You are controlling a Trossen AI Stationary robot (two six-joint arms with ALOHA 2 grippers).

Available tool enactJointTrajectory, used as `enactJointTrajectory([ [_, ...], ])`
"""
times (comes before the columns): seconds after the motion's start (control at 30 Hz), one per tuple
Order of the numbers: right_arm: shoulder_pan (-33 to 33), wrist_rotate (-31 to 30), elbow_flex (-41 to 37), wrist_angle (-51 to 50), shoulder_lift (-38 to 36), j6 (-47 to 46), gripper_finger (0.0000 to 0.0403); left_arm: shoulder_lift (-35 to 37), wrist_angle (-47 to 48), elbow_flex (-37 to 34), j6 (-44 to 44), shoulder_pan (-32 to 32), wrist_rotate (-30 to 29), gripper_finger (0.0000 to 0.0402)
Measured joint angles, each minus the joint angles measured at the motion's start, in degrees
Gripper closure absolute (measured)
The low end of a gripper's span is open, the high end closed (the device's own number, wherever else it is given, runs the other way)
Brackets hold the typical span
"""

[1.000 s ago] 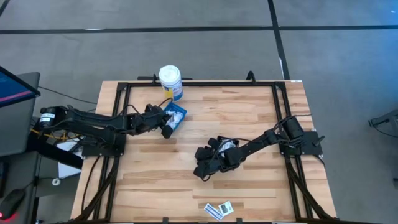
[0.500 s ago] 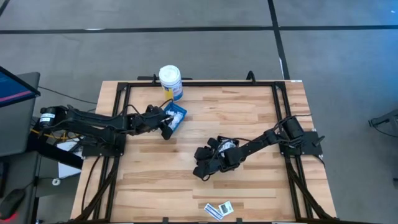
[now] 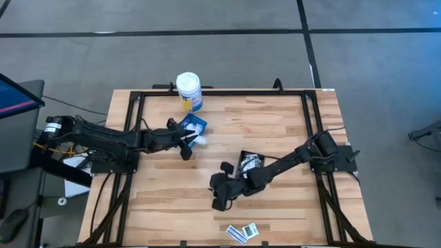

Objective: Pick & Place First Aid Supplies

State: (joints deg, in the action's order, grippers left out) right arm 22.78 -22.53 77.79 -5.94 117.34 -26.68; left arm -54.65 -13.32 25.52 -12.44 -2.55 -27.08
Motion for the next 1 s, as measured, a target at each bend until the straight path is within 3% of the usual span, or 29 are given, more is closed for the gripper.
enactJointTrajectory([
  [0.17, 2.8, 1.3, 6.7, -15.5, -0.1, -3.5, 0.0278, 0.2, 0.1, 0.0, 1.3, -0.5, 0.0, 0.0302],
  [0.3, 5.3, 7.7, 9.1, -24.7, -0.1, -10.1, 0.0278, 0.2, 0.7, 0.0, 1.0, -0.4, 0.2, 0.0302],
  [0.5, 11.5, 13.4, 9.1, -31.0, 0.0, -19.1, 0.0278, -0.8, 2.0, 0.0, -2.0, -0.4, 7.8, 0.0301],
  [0.7, 18.7, 16.1, 9.1, -33.7, 0.0, -24.7, 0.0278, -7.6, -1.4, 0.0, -4.0, -0.5, 17.0, 0.0277],
  [0.9, 23.3, 6.7, 9.1, -33.5, 0.0, -20.1, 0.0278, -22.3, -21.3, 0.0, 7.1, -1.7, 18.1, 0.0252],
  [1.0, 22.7, 4.5, 9.1, -33.4, 0.0, -19.5, 0.0278, -27.8, -23.1, 0.5, 10.3, -1.4, 15.1, 0.0246],
])
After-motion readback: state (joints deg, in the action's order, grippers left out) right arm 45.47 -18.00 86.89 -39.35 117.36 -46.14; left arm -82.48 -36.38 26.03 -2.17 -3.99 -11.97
